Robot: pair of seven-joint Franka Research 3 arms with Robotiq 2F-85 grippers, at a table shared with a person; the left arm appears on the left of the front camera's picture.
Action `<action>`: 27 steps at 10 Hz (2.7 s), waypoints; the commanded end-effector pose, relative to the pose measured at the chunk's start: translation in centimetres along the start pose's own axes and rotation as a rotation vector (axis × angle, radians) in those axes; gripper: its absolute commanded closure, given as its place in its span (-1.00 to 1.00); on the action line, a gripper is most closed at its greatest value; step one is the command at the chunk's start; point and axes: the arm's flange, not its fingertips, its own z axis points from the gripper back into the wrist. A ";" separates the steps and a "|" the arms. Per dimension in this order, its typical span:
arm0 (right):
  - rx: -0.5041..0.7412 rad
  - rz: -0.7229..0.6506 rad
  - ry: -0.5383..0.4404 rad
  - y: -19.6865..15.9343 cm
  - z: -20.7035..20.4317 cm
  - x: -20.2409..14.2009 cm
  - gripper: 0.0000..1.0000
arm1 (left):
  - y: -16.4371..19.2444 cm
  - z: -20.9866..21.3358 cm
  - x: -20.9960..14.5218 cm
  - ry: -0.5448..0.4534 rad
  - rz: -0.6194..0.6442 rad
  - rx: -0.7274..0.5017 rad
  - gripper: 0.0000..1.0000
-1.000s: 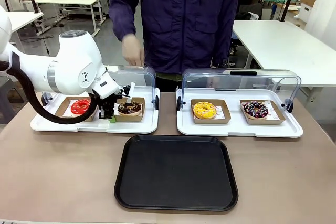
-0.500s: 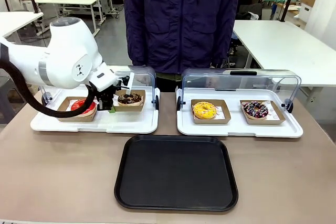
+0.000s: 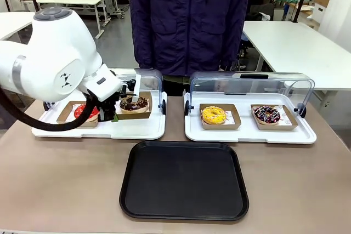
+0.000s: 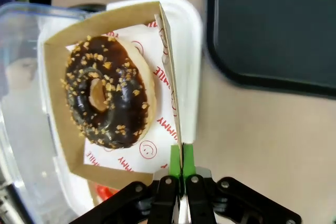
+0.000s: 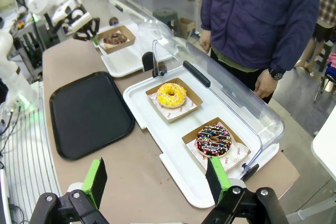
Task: Move the second donut from the left to the tray.
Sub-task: Pick up the Paper togo box containing the Donut indicated by the person and place it on the Handle tray.
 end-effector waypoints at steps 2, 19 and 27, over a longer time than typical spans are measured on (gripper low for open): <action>-0.001 0.026 -0.029 -0.2 -0.1 0.2 -1.00 | -4.2 1.8 2.1 -0.015 0.032 -0.007 0.96; -0.001 0.026 -0.029 -0.2 -0.1 0.2 -1.00 | -18.6 -5.9 12.6 -0.026 -0.118 -0.074 0.96; -0.001 0.026 -0.029 -0.2 -0.1 0.2 -1.00 | -18.6 -5.2 12.5 -0.018 -0.139 -0.083 -0.29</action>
